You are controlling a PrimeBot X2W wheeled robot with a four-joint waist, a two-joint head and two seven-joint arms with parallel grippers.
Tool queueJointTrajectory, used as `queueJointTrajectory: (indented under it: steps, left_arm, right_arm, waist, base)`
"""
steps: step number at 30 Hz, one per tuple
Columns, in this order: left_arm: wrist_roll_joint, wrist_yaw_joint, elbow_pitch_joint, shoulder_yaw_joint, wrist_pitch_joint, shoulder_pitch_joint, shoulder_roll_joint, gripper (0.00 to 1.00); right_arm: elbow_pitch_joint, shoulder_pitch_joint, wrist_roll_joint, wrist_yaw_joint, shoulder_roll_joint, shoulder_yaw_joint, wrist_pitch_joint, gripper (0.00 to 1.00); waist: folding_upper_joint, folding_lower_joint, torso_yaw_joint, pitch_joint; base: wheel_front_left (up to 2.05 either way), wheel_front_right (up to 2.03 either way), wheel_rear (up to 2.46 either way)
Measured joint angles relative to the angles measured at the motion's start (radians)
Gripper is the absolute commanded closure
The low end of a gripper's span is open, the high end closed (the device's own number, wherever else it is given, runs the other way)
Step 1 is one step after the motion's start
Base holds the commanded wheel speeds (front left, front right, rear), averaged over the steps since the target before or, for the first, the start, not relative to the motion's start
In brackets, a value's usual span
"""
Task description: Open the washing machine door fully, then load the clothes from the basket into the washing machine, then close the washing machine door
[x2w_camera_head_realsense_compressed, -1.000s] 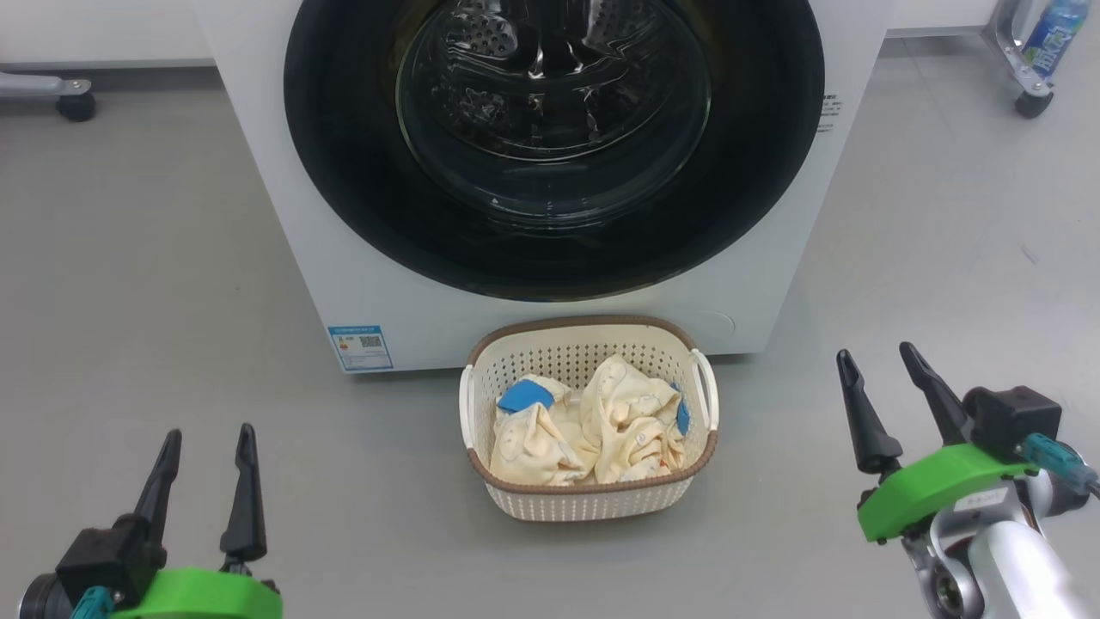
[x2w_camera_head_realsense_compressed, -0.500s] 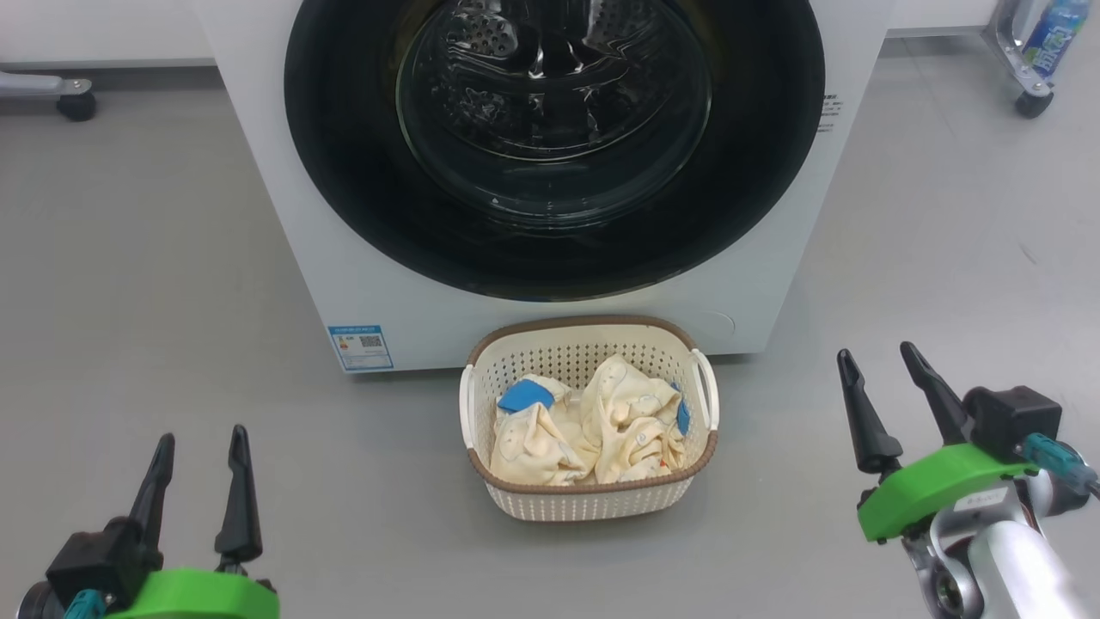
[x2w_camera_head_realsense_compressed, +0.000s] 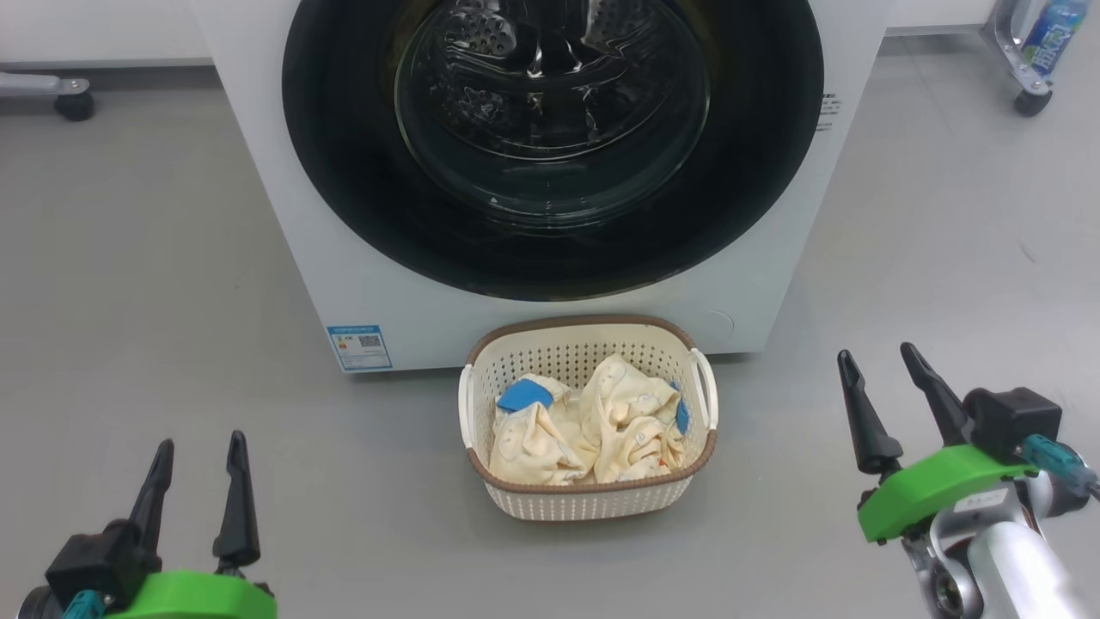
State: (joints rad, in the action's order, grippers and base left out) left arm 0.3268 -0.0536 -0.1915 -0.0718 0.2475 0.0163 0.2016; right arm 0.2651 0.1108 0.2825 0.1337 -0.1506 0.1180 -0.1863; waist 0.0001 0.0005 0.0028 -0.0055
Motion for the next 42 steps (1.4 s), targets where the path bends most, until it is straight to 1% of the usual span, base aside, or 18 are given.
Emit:
queueJointTrajectory:
  steps: [7, 14, 21, 32, 34, 42]
  left_arm:
    - [0.0, -0.004, -0.007, -0.01, 0.0, 0.001, 0.007, 0.0]
    - [-0.001, -0.008, -0.018, -0.026, 0.0, 0.006, 0.014, 0.0]
    - [0.0, -0.008, -0.026, -0.027, 0.0, 0.007, 0.026, 0.0]
    - [0.001, -0.008, -0.03, -0.035, 0.0, 0.009, 0.025, 0.0]
    - [0.018, -0.009, -0.029, -0.034, 0.0, 0.01, 0.022, 0.0]
    - [0.016, -0.016, -0.015, -0.035, 0.0, 0.021, 0.018, 0.0]
  right_arm:
    - [0.0, 0.0, -0.001, 0.0, 0.001, -0.004, -0.004, 0.0]
    - [0.005, 0.0, -0.003, 0.0, 0.002, -0.01, -0.007, 0.0]
    - [0.006, 0.0, -0.003, 0.0, 0.012, -0.01, -0.007, 0.0]
    - [0.01, 0.0, -0.003, 0.0, 0.01, -0.011, -0.007, 0.0]
    - [0.01, 0.0, -0.003, 0.0, 0.01, -0.011, -0.007, 0.0]
    - [0.012, 0.0, -0.003, 0.0, 0.003, -0.016, -0.009, 0.0]
  waist:
    - [0.0, -0.0002, 0.001, 0.001]
    - [0.0, -0.0003, 0.001, 0.001]
    - [0.0, -0.0004, 0.005, 0.001]
    - [0.0, -0.0004, 0.008, 0.002]
    - [0.0, -0.0004, 0.007, 0.002]
    - [0.0, -0.0004, 0.008, 0.009]
  base:
    - [0.07, 0.07, -0.14]
    - [0.56, 0.56, -1.11]
    - [1.09, 1.09, -2.17]
    - [1.23, 1.23, -2.46]
    - [1.13, 1.13, -2.26]
    - [0.8, 0.8, -1.59]
